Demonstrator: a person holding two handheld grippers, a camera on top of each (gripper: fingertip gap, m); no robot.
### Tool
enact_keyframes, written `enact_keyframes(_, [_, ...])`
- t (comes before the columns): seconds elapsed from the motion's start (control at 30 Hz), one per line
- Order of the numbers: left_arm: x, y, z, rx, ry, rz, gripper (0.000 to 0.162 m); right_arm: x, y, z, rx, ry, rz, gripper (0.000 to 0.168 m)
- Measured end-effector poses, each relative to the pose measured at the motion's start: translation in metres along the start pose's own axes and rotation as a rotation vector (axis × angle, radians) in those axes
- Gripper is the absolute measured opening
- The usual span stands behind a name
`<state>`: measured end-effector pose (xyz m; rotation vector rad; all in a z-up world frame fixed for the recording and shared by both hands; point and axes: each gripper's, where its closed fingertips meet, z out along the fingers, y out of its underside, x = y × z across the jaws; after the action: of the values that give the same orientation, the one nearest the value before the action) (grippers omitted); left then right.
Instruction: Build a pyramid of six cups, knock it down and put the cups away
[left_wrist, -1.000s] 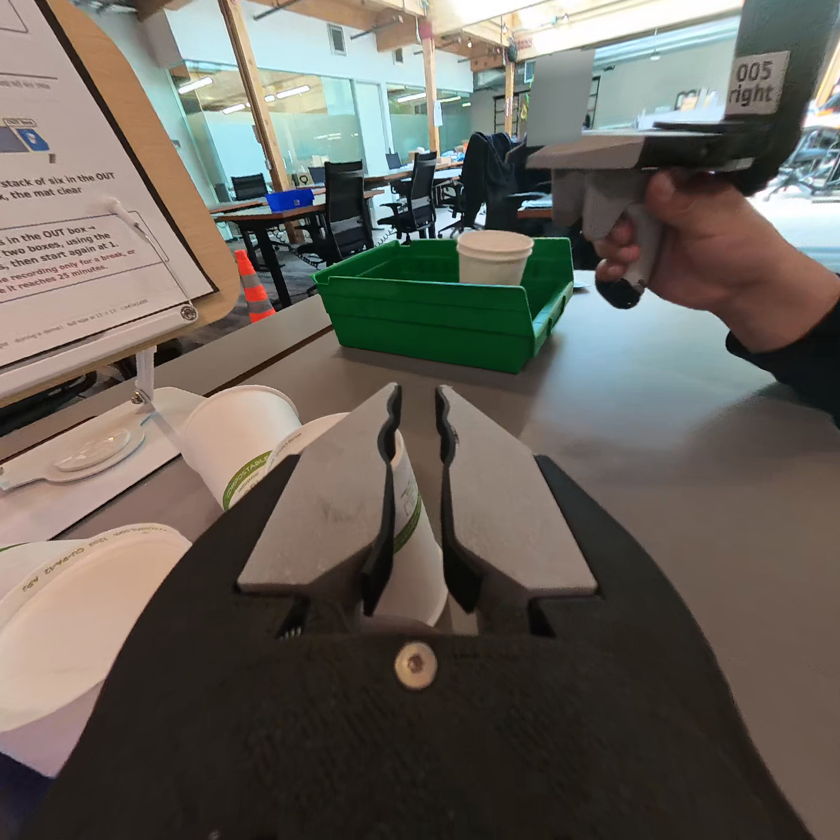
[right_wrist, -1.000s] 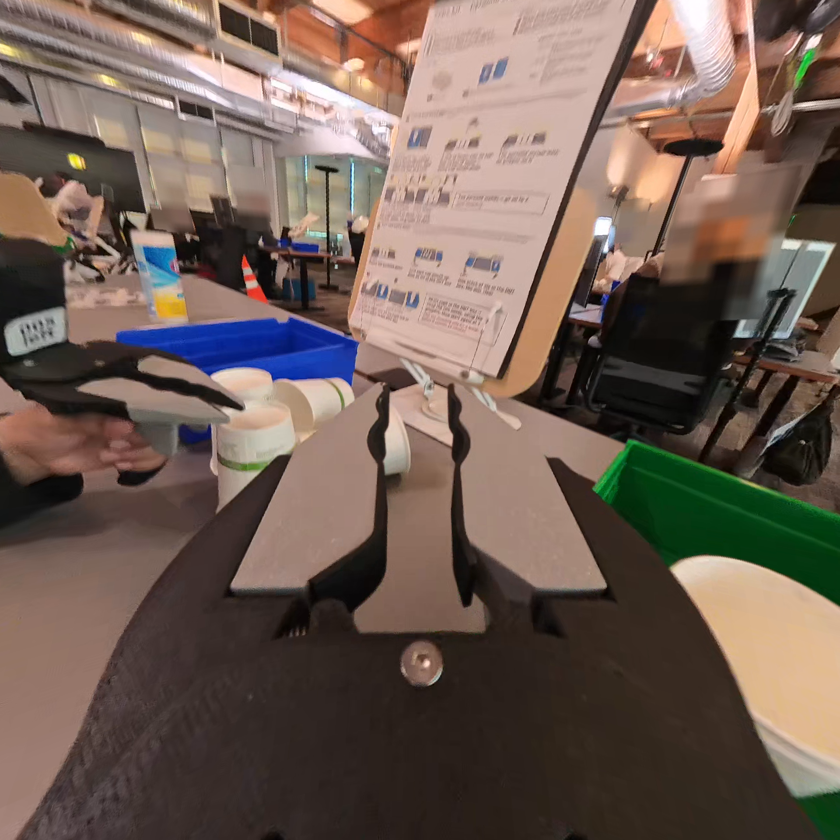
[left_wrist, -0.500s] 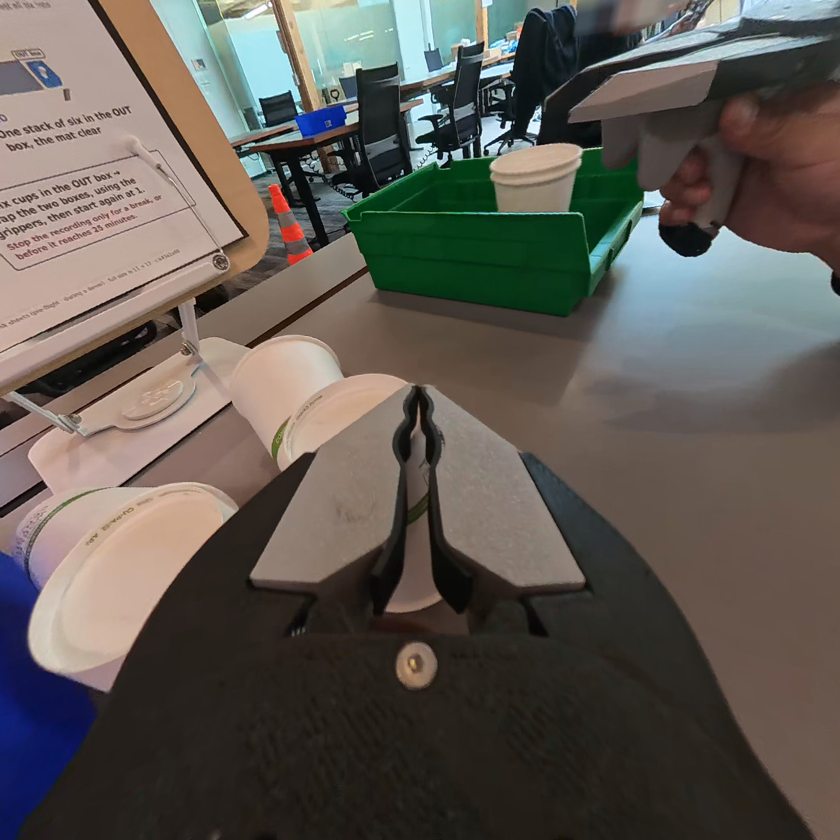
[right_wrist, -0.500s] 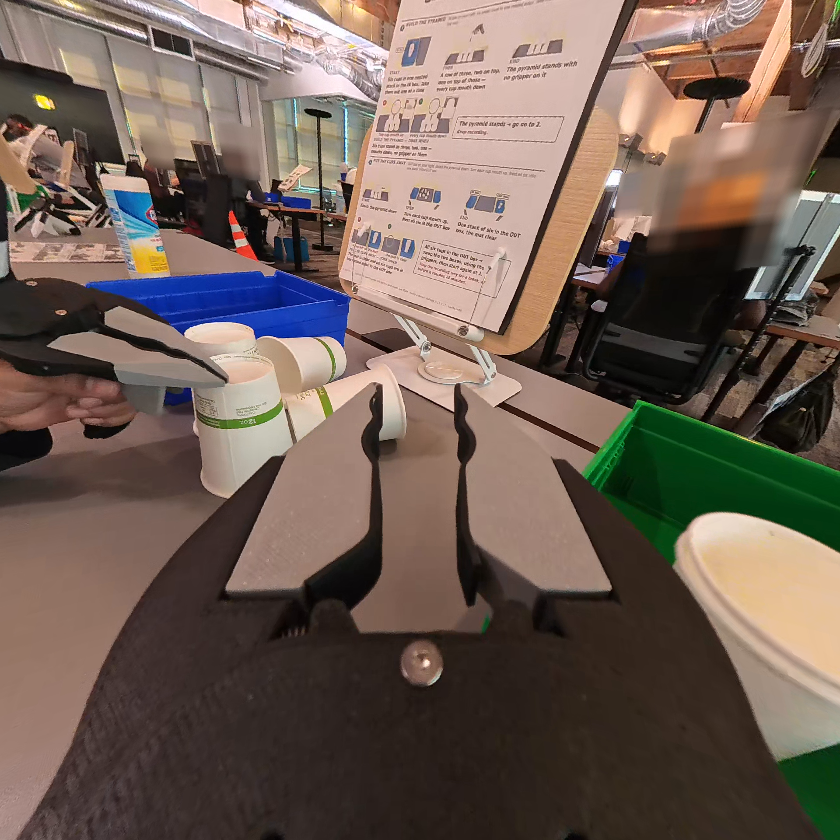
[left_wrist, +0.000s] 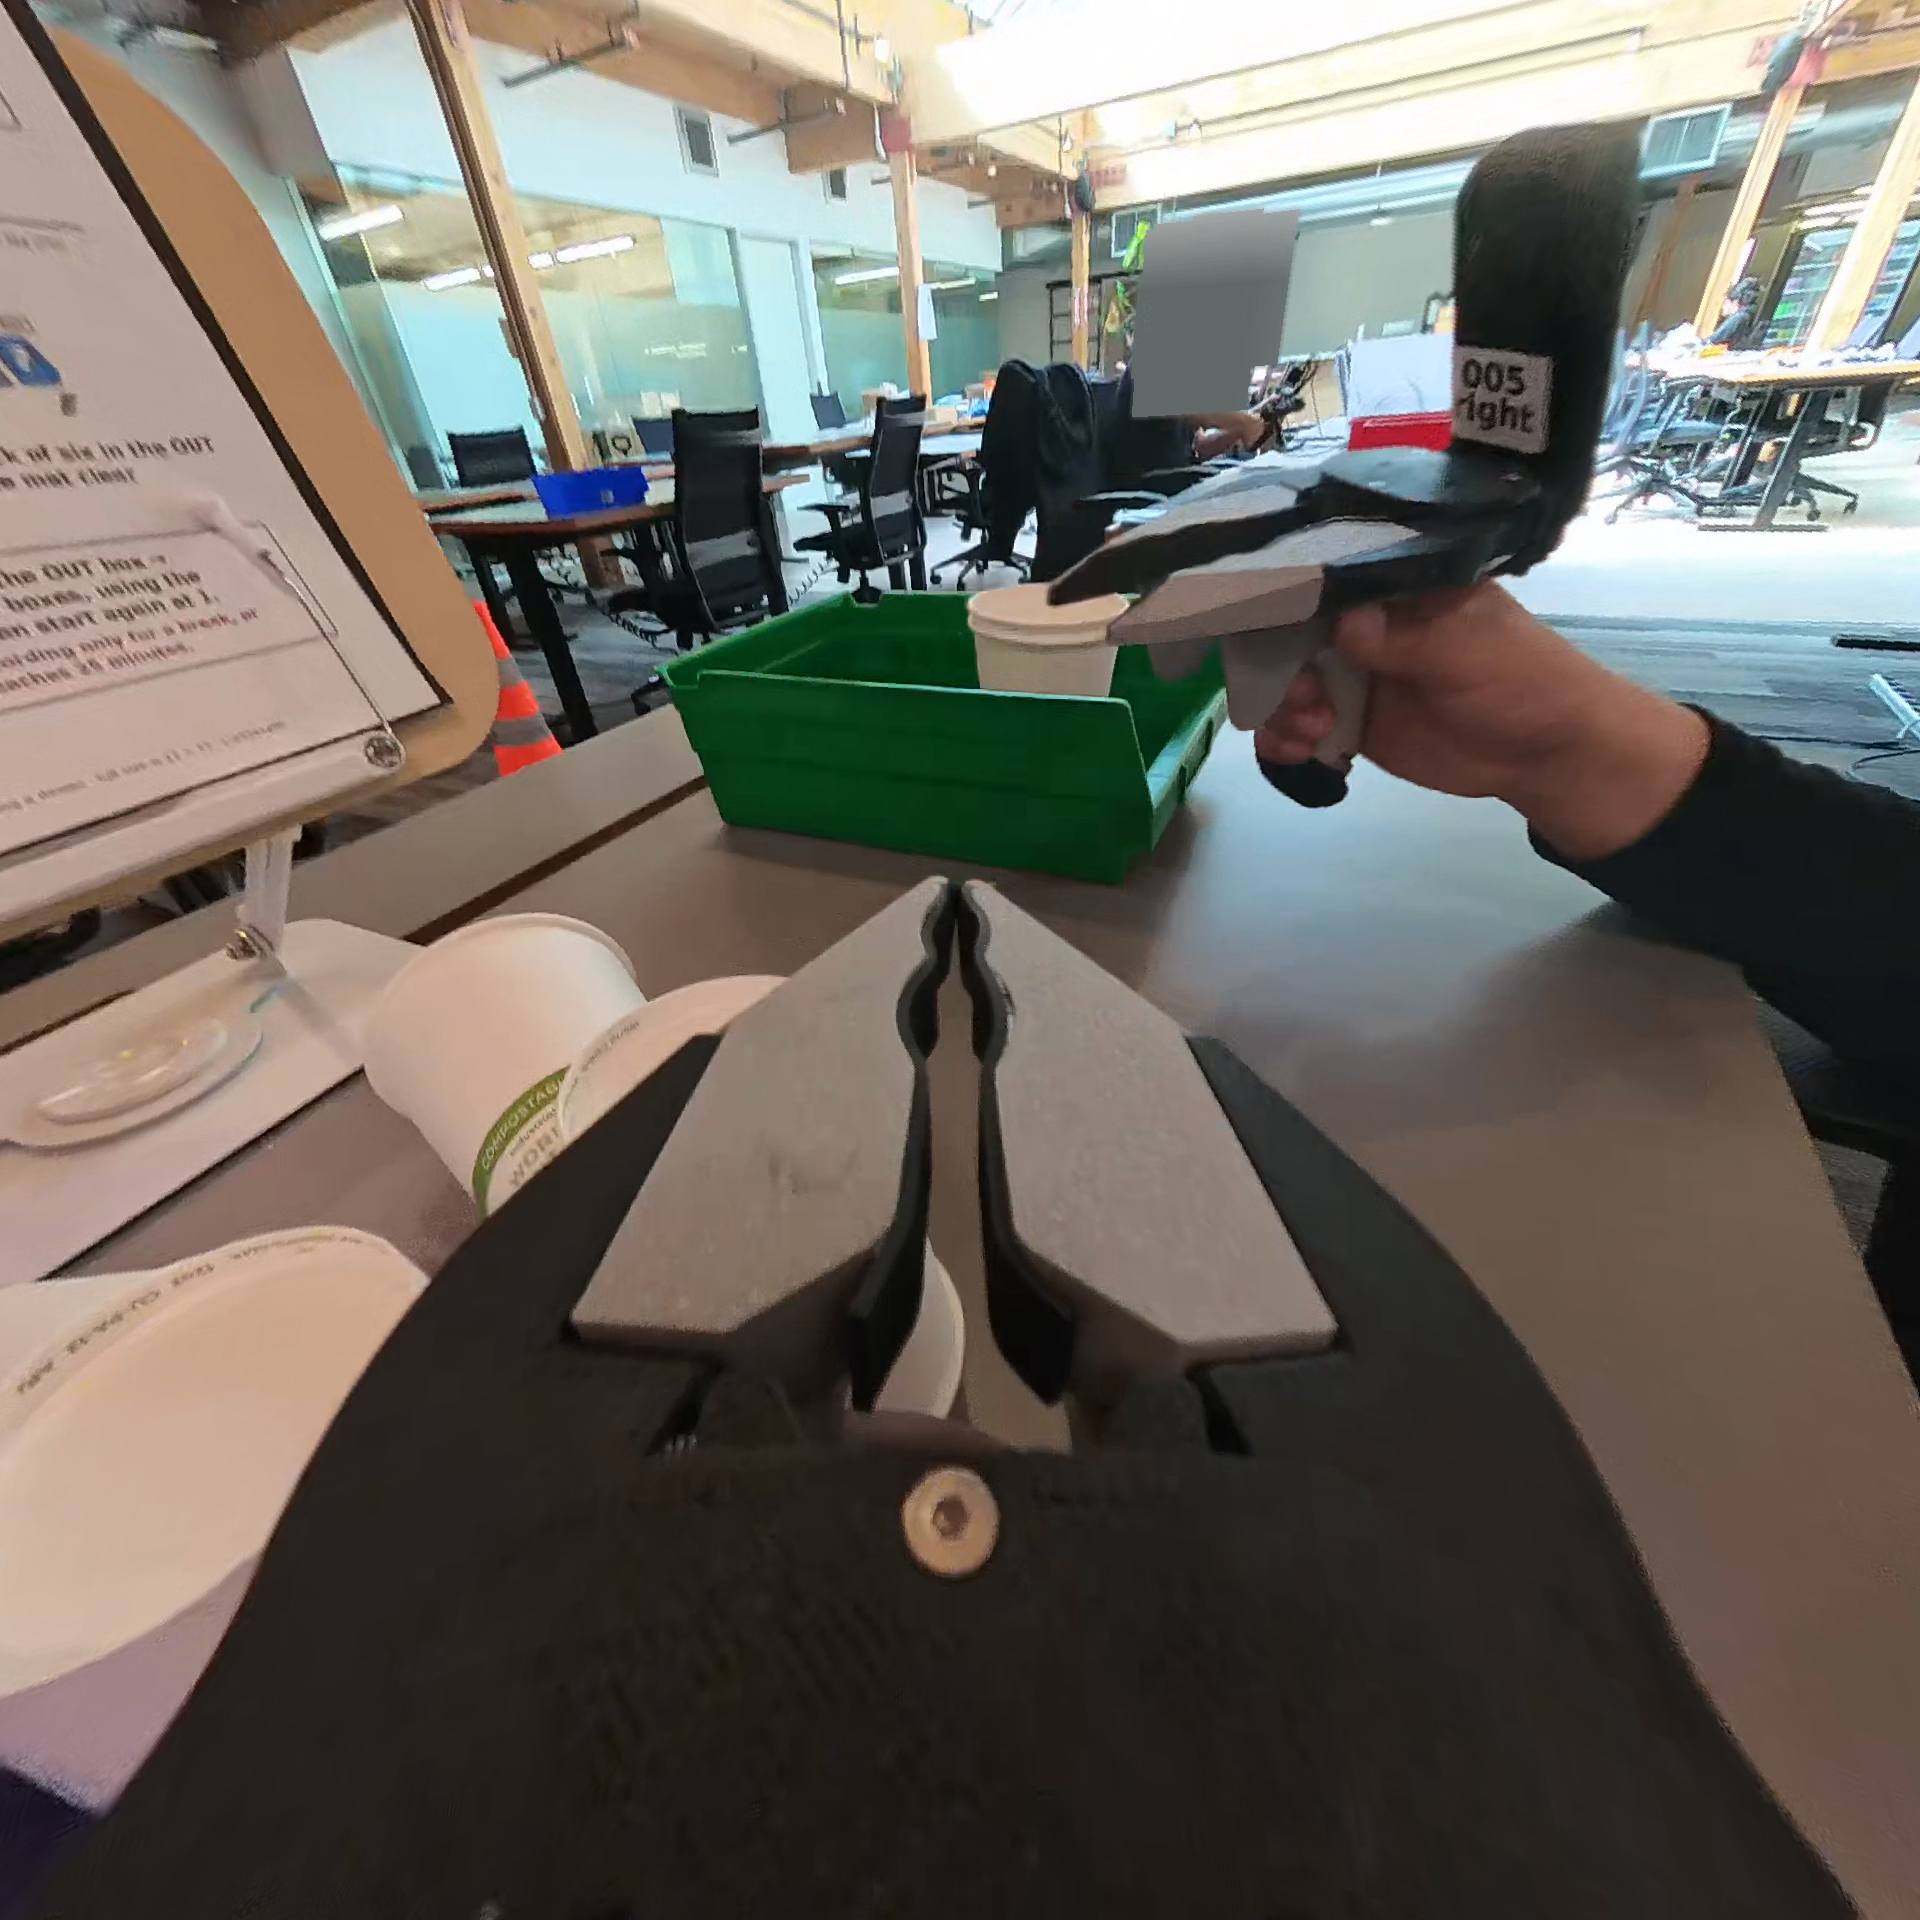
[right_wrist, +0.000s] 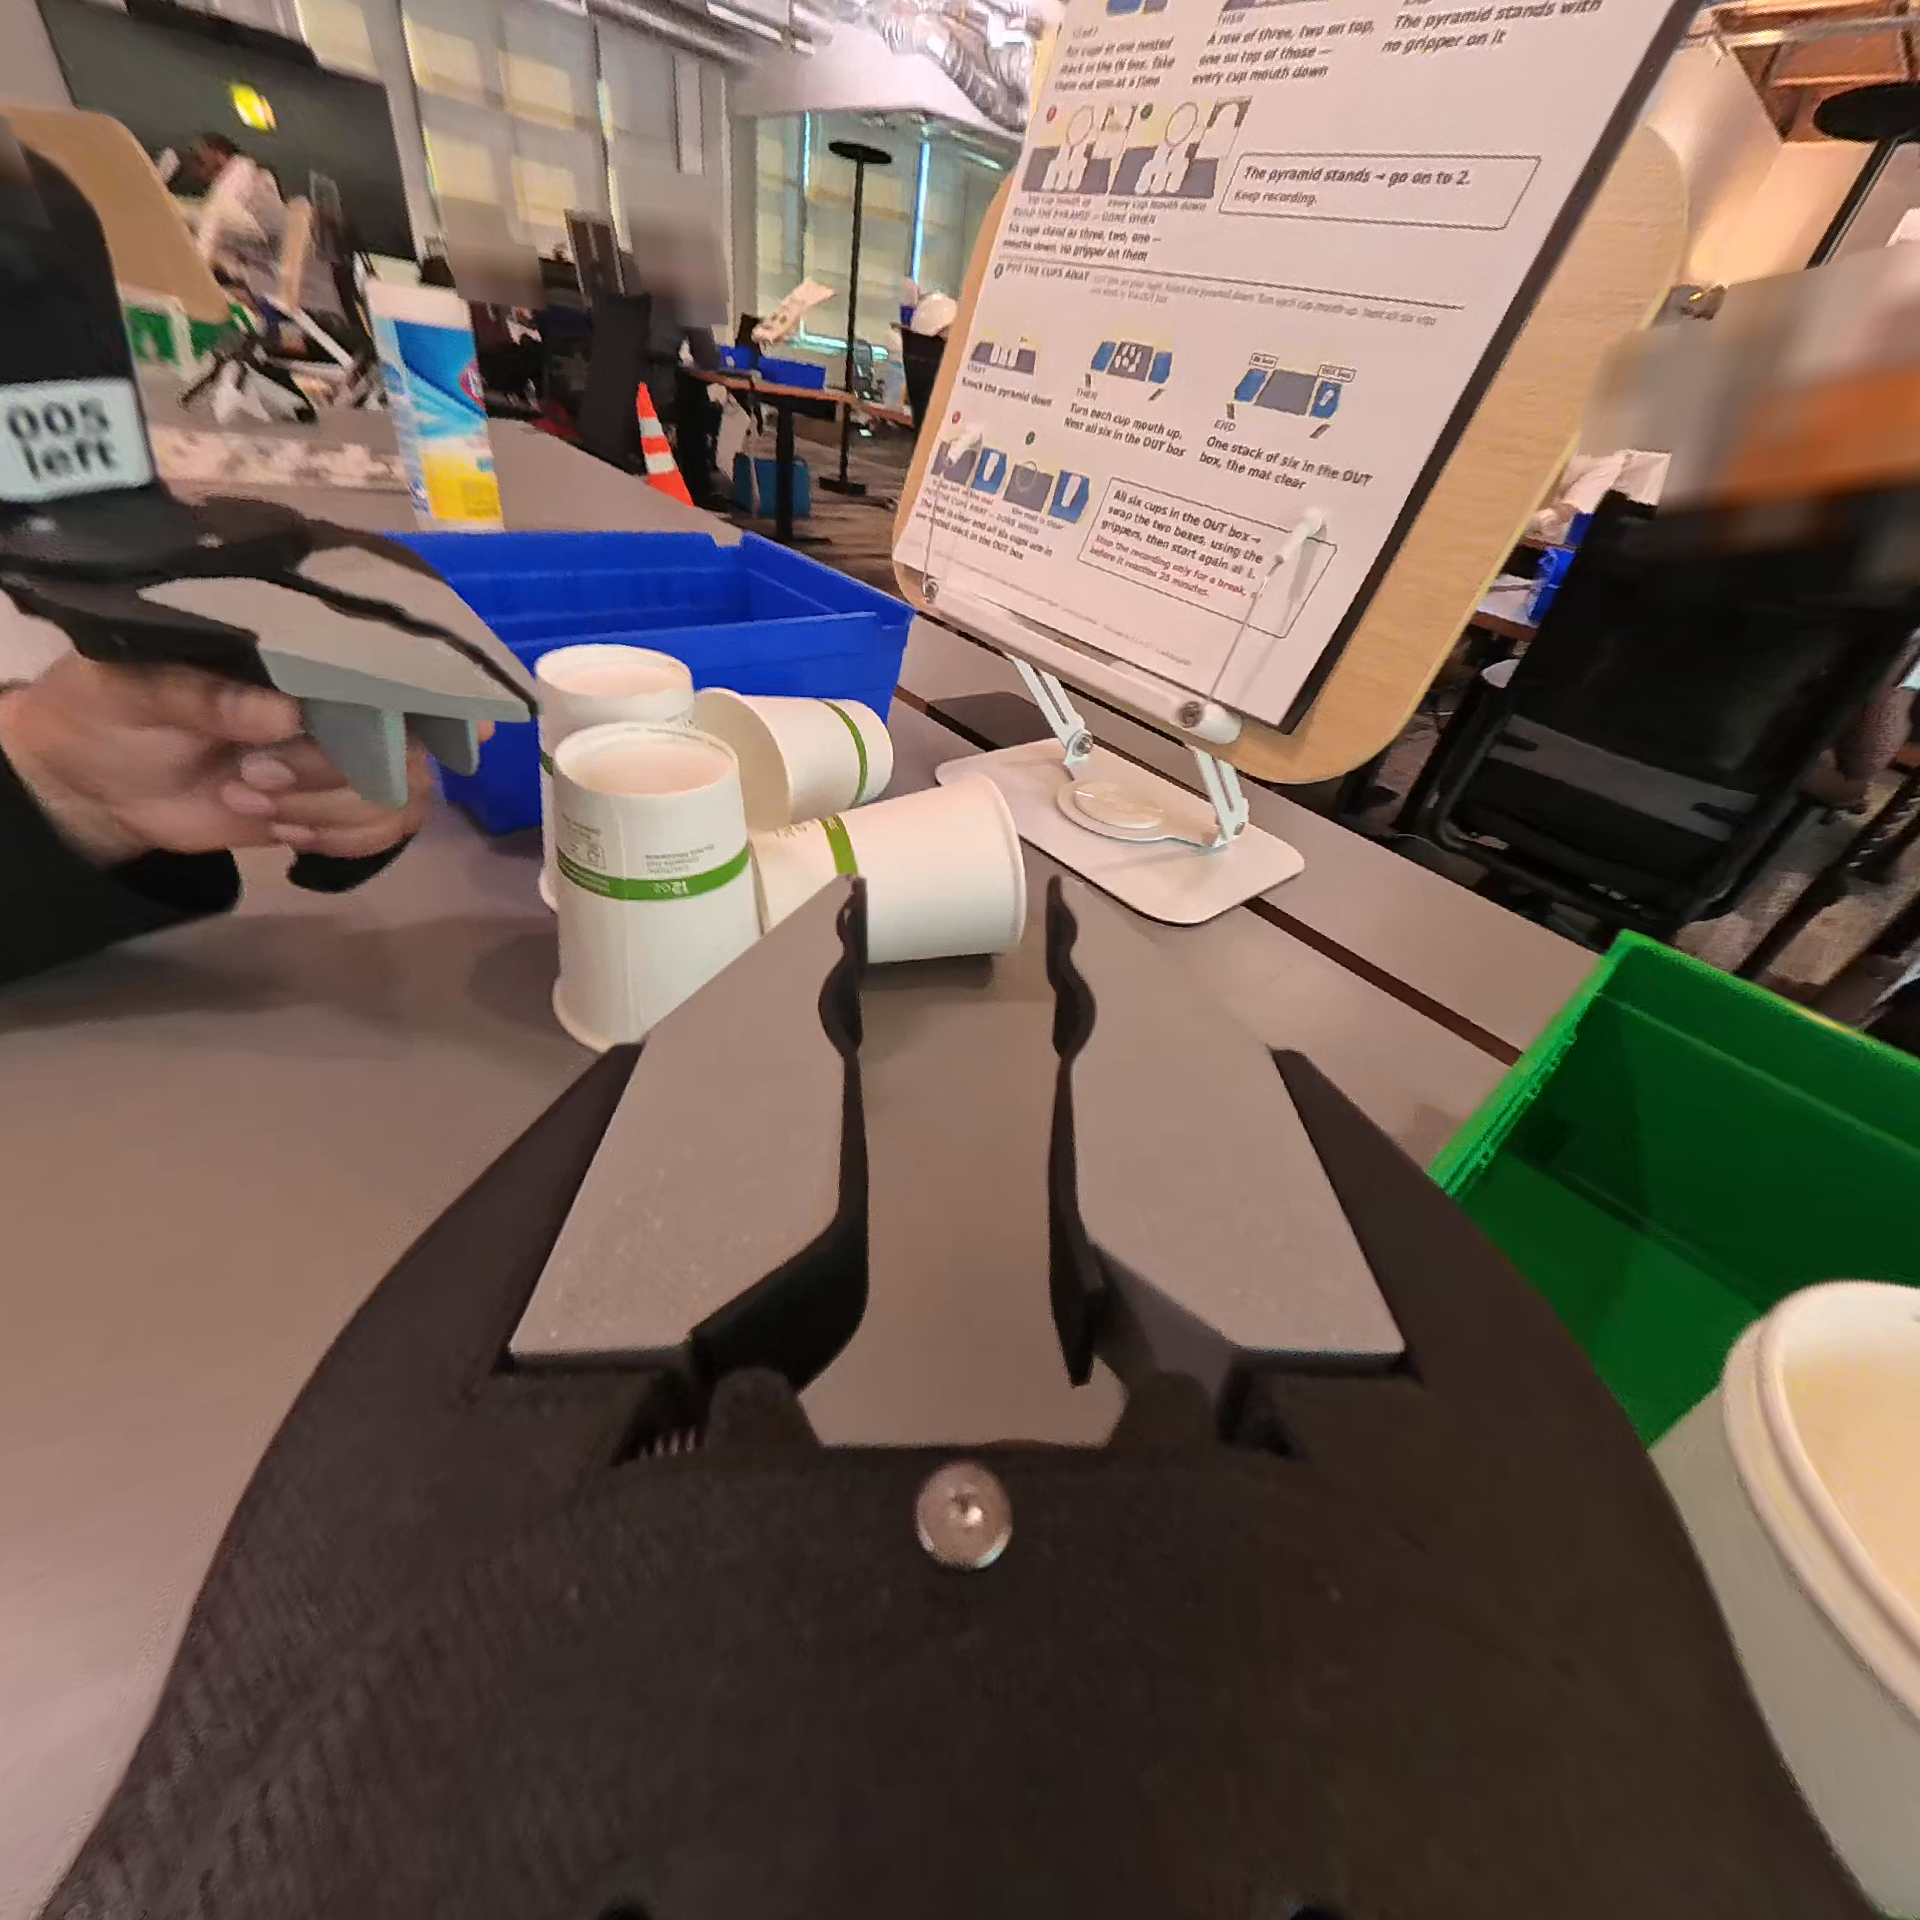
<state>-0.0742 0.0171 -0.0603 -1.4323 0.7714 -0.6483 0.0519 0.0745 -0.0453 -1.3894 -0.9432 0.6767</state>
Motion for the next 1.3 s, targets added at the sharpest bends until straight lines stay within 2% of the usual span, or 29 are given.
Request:
enact_keyframes(0.07, [-0.001,0.008,0.003,-0.037,0.0,-0.017,0.001,-0.001,0.003,0.002,-0.022,0.014,-0.047,0.031])
enact_keyframes(0.13, [-0.007,0.015,0.005,-0.074,-0.047,-0.011,0.025,-0.002,0.005,0.003,-0.033,0.02,-0.074,0.031])
enact_keyframes(0.17, [-0.011,0.019,0.007,-0.097,-0.078,-0.002,0.026,-0.002,0.006,0.003,-0.036,0.019,-0.08,0.031])
enact_keyframes(0.3, [-0.017,0.04,0.011,-0.21,-0.125,0.047,0.013,-0.002,0.005,0.002,-0.033,0.024,-0.089,0.031])
enact_keyframes(0.33, [-0.02,0.043,0.011,-0.224,-0.149,0.066,0.004,-0.001,0.005,0.002,-0.031,0.025,-0.087,0.031])
enact_keyframes(0.43, [-0.025,0.044,0.009,-0.248,-0.198,0.124,0.002,0.0,0.004,0.001,-0.025,0.026,-0.078,0.031])
enact_keyframes(0.6, [-0.025,0.043,0.009,-0.261,-0.192,0.135,0.001,-0.001,0.005,0.001,-0.029,0.017,-0.075,0.03])
enact_keyframes(0.67, [-0.023,0.033,0.009,-0.204,-0.175,0.114,0.0,-0.005,0.006,0.002,-0.032,0.001,-0.073,0.03])
enact_keyframes(0.73, [-0.012,0.011,0.006,-0.079,-0.116,0.102,0.0,-0.013,0.007,0.004,-0.029,-0.047,-0.049,0.031])
enact_keyframes(0.83, [0.002,-0.024,-0.005,0.125,-0.039,0.069,0.0,-0.033,0.011,0.008,-0.048,-0.17,0.026,0.034])
enact_keyframes(0.97, [0.021,-0.056,-0.024,0.332,0.086,0.034,0.0,-0.068,0.017,0.01,-0.078,-0.375,0.141,0.04])
enact_keyframes(1.07, [0.028,-0.063,-0.03,0.382,0.151,-0.001,0.0,-0.097,0.015,0.008,-0.096,-0.542,0.258,0.047])
enact_keyframes(1.17, [0.033,-0.06,-0.026,0.372,0.167,0.01,0.0,-0.117,-0.004,0.001,-0.032,-0.681,0.376,0.048])
enact_keyframes(1.23, [0.04,-0.062,-0.026,0.387,0.204,0.001,0.0,-0.113,-0.006,0.005,-0.015,-0.658,0.419,0.047])
enact_keyframes(1.3, [0.043,-0.059,-0.022,0.371,0.205,0.011,0.0,-0.106,0.002,0.011,-0.043,-0.615,0.428,0.033])
